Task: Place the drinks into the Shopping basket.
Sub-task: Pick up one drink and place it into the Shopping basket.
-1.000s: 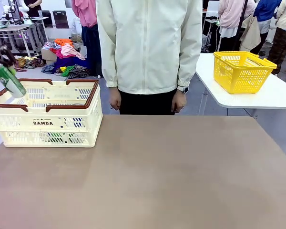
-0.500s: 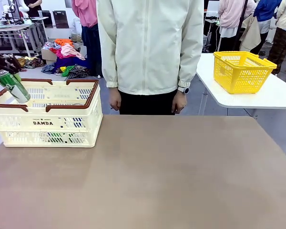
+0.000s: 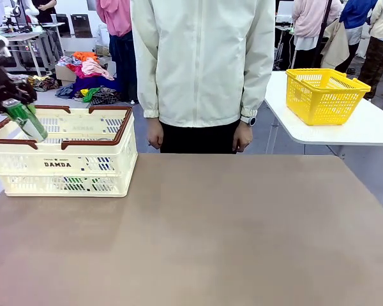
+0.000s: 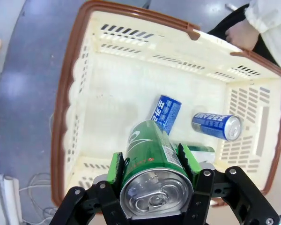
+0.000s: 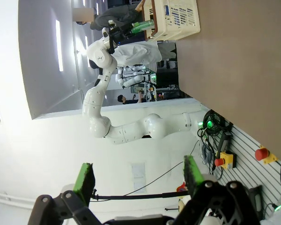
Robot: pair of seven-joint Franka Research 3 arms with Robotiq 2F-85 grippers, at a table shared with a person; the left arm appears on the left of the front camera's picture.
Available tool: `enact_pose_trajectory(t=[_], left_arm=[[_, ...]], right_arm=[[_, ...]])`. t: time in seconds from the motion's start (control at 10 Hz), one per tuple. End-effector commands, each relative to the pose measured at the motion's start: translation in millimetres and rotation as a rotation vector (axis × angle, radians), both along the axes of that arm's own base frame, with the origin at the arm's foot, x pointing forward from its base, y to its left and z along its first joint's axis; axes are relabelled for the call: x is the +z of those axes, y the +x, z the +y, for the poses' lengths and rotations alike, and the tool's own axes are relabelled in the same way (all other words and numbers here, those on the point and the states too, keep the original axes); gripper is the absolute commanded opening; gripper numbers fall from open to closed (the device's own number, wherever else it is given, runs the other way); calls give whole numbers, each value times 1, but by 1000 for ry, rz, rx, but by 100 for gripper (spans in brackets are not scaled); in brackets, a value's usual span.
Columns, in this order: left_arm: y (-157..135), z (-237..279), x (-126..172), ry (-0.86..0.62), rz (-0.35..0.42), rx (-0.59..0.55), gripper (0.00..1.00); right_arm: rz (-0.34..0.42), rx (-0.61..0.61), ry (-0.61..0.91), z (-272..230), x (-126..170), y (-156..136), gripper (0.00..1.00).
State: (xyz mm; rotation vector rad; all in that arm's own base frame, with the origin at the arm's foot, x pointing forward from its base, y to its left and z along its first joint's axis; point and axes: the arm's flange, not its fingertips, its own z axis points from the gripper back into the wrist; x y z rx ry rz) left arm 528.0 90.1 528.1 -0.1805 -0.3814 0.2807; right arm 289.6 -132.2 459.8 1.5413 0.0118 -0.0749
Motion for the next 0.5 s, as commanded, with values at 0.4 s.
enact_pose_trajectory(t=[0.4], left_arm=[[37,-25,-63,225,43,-2,0]], right_arm=[[14,-1,8,0,6,0,100]])
